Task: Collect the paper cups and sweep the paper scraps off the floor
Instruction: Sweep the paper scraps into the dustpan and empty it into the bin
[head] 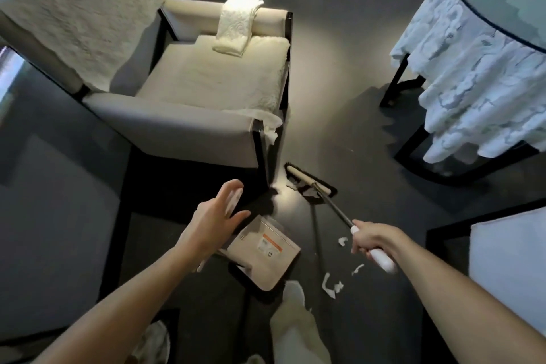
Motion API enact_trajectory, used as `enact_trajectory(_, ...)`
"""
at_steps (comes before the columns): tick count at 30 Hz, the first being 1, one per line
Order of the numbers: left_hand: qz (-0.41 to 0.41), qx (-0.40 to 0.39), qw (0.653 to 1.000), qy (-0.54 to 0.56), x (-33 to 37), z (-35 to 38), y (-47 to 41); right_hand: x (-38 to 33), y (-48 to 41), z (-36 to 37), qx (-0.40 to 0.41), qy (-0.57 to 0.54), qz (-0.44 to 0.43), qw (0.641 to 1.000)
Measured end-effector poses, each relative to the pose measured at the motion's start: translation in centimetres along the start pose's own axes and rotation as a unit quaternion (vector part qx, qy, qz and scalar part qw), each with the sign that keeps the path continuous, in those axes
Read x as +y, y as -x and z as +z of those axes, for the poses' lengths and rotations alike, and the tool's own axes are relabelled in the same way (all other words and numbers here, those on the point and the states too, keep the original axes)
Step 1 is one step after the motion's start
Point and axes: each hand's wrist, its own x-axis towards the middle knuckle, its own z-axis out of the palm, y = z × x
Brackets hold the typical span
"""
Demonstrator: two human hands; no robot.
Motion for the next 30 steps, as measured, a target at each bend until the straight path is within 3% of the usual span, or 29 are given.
enact_trajectory(7,0.014,-0.025,1.0,0.0,-3.8,0.0,9.5,6.3,7.2,10.2,-0.016,0.14,0.015,0.99)
enact_trajectory(11,0.024,-0.022,0.999,-0.002,-4.8,0.3,14.2,10.1,11.3,14.0,-0.015,0.086,-0.002,0.996)
enact_trajectory(19,0.051,-0.013,0.997,-0.056,-5.2,3.1,18.8,14.5,15.4,10.7,0.065,-0.098,-0.014,0.993)
enact_trajectory(25,0.06,-0.004,0.994,-0.086,-4.7,5.4,21.6,17.3,12.9,8.5,0.092,-0.127,-0.002,0.988)
enact_trajectory(30,0.028,0.04,0.996,-0.068,-4.6,5.7,23.5,18.7,10.0,9.3,0.058,-0.12,0.02,0.991)
